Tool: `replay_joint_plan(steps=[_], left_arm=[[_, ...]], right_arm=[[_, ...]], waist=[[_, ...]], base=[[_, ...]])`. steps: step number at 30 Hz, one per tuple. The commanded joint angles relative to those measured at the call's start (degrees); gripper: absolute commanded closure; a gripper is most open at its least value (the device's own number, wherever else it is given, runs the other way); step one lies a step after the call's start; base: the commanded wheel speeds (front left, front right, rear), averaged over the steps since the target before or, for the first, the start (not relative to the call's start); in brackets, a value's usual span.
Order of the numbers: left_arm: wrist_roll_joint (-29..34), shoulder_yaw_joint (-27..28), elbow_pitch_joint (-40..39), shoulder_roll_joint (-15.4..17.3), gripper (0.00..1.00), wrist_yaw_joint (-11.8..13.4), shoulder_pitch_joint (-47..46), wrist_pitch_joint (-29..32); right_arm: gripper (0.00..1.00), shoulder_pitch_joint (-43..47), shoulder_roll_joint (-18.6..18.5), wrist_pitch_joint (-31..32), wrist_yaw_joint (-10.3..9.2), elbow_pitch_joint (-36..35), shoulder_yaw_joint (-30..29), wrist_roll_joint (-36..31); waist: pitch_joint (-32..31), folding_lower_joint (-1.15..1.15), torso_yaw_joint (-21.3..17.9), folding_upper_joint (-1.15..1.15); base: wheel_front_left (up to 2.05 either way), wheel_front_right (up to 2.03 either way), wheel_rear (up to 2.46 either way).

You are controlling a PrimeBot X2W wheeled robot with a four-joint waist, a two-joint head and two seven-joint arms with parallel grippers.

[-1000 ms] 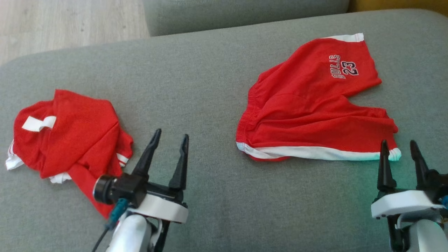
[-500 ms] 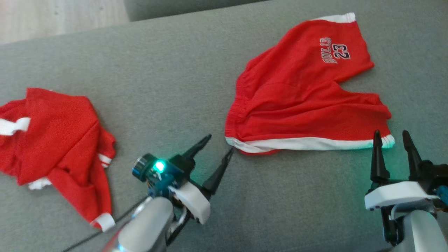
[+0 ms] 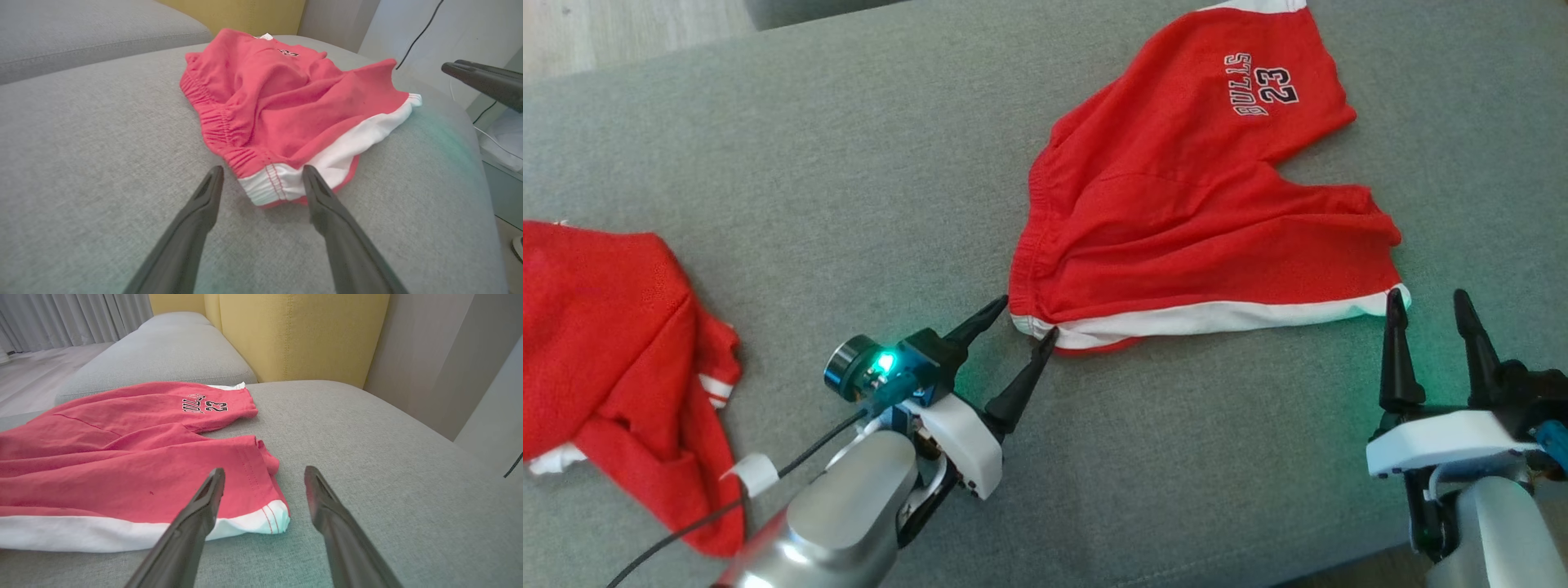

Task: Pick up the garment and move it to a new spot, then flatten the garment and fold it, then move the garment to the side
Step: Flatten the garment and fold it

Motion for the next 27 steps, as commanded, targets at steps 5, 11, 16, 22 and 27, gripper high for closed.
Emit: replay_joint_plan(steps=[5, 11, 16, 22, 27], left_arm=[[-1.4, -0.9, 0.0, 1.2, 1.0, 0.1, -3.4, -1.8], [-1.8, -1.7, 0.2, 1.6, 1.0, 0.1, -3.6, -3.1], [-0.9, -1.1, -1.0, 1.6, 1.0, 0.3, -3.6, -3.9], [0.2, -0.5, -2.8, 1.2, 1.0, 0.5, -3.5, -4.1], [0.9, 0.1, -3.8, 1.1, 1.0, 0.5, -3.5, -4.2]], right_arm=[[0.0, -1.0, -0.5, -0.6, -0.05, -0.7, 1.2, 0.1], [0.0, -1.3, -0.5, -0.6, -0.05, 2.5, -0.2, -1.4], [0.0, -3.3, -0.5, 1.6, -0.05, 7.6, -2.5, -3.8], [0.0, -6.1, -0.5, 4.0, -0.05, 11.4, -3.7, -7.1], [0.0, -7.4, -0.5, 5.1, -0.05, 13.6, -3.4, -8.5]], waist=[[-0.1, -0.01, -0.3, 0.0], [-0.8, -0.01, 0.4, 0.0], [-1.5, -0.01, 1.7, 0.0], [-1.3, -0.01, 3.1, 0.0], [-0.9, -0.01, 3.5, 0.0]], base=[[0.0, 0.0, 0.0], [0.0, 0.0, 0.0], [0.0, 0.0, 0.0], [0.0, 0.0, 0.0], [0.0, 0.0, 0.0]])
